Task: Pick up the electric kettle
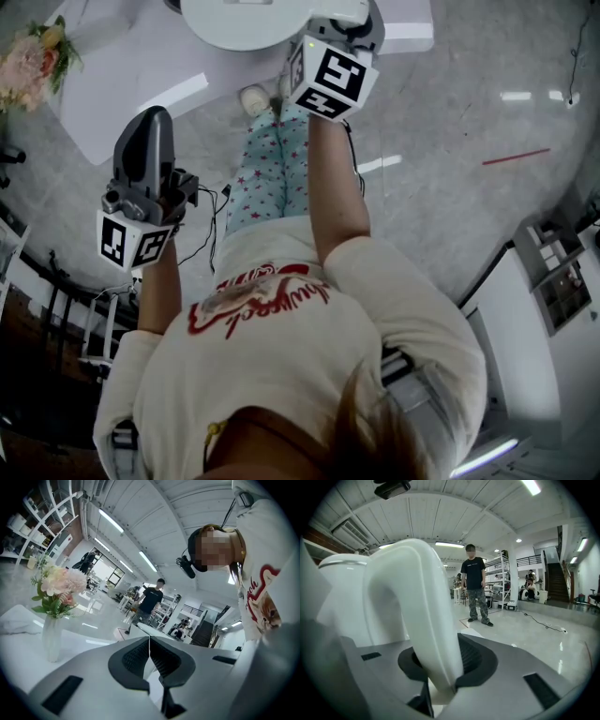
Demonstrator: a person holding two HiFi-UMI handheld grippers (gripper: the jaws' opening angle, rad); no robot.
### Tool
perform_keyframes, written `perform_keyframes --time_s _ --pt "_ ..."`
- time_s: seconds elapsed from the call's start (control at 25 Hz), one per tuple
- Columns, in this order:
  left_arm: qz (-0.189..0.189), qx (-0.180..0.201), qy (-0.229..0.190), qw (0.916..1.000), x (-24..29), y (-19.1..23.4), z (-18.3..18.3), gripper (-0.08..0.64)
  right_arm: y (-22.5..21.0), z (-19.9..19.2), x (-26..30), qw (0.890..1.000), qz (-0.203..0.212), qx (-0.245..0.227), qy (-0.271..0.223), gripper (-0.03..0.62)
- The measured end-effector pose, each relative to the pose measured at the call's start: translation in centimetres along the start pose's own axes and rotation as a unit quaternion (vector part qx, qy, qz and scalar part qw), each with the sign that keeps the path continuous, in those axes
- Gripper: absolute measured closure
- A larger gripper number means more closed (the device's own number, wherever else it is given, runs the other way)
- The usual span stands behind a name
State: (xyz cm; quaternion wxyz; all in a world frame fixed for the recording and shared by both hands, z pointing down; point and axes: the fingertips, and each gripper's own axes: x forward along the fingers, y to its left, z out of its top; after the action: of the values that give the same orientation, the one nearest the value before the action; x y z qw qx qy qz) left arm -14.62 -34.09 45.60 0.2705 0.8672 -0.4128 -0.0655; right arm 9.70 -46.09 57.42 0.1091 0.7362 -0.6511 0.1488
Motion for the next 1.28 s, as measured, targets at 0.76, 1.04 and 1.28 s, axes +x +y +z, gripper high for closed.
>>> perform_keyframes --time_s 0.76,1.04,1.28 --pt "-0.036 0.042 -0.051 0.9972 -0.2 -1.9 7.5 0.548 4.3 15.8 -3.7 0.995 0.056 0.021 -0.075 0.492" --pt "-0.054 0.078 -0.081 0.9922 -0.5 -4.7 11.9 0.548 5.2 21.3 -6.5 0.992 0.082 0.005 -0.093 0.492" --pt "-0.054 0.099 -0.097 0.9888 -0.6 -5.8 14.0 0.546 5.0 23.8 -7.8 0.990 0.105 0.012 -0.089 0.491"
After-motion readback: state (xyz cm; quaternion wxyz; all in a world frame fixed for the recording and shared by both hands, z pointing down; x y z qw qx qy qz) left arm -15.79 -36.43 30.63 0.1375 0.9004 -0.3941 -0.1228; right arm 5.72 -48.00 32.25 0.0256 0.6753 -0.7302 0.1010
